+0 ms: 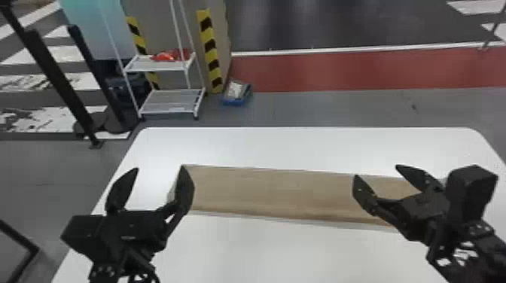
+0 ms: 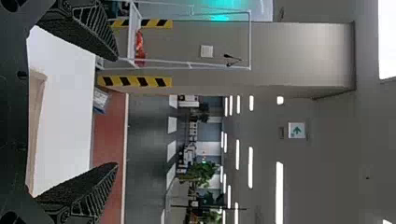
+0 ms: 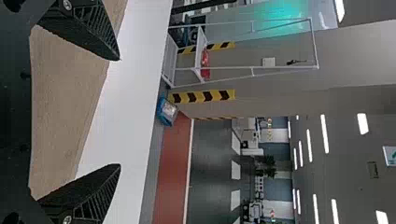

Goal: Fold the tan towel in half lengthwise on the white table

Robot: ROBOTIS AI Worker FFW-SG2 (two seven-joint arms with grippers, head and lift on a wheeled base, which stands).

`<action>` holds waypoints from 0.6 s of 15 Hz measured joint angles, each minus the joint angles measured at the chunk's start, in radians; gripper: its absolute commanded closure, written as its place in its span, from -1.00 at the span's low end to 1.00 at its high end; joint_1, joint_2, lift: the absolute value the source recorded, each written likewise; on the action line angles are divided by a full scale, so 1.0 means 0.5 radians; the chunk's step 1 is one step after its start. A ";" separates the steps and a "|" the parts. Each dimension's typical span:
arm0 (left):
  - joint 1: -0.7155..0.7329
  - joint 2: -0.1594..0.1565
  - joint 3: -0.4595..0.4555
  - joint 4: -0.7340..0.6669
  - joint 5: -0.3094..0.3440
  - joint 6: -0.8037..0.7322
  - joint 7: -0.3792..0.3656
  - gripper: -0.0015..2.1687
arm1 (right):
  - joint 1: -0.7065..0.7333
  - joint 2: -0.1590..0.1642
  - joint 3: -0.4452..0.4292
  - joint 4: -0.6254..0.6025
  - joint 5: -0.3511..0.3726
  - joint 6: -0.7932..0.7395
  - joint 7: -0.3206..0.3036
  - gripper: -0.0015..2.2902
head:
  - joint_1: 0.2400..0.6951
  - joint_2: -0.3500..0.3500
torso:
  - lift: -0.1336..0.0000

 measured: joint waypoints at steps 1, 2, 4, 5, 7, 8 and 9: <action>0.039 0.000 -0.054 -0.019 -0.016 -0.023 0.049 -0.91 | 0.071 0.014 0.015 -0.028 -0.003 -0.036 0.004 -0.93 | 1.00 0.42 | 0.15; 0.074 0.000 -0.098 -0.033 -0.032 -0.032 0.077 -0.91 | 0.143 0.019 0.023 -0.071 -0.013 -0.050 0.004 -0.93 | 1.00 0.42 | 0.15; 0.139 0.000 -0.168 -0.057 -0.062 -0.054 0.133 -0.92 | 0.290 0.021 0.029 -0.171 -0.033 -0.066 -0.033 -0.93 | 1.00 0.39 | 0.15; 0.165 0.000 -0.204 -0.064 -0.094 -0.080 0.173 -0.92 | 0.353 0.021 0.031 -0.208 -0.037 -0.092 -0.080 -0.93 | 1.00 0.38 | 0.15; 0.194 0.005 -0.261 -0.051 -0.150 -0.128 0.199 -0.92 | 0.475 0.008 0.027 -0.240 -0.050 -0.225 -0.176 -0.93 | 1.00 0.27 | 0.15; 0.193 0.007 -0.266 -0.035 -0.155 -0.131 0.191 -0.92 | 0.522 0.000 0.018 -0.250 -0.065 -0.298 -0.183 -0.93 | 1.00 0.25 | 0.15; 0.183 0.009 -0.262 -0.012 -0.158 -0.121 0.181 -0.92 | 0.568 -0.010 0.001 -0.268 -0.091 -0.362 -0.180 -0.93 | 1.00 0.24 | 0.15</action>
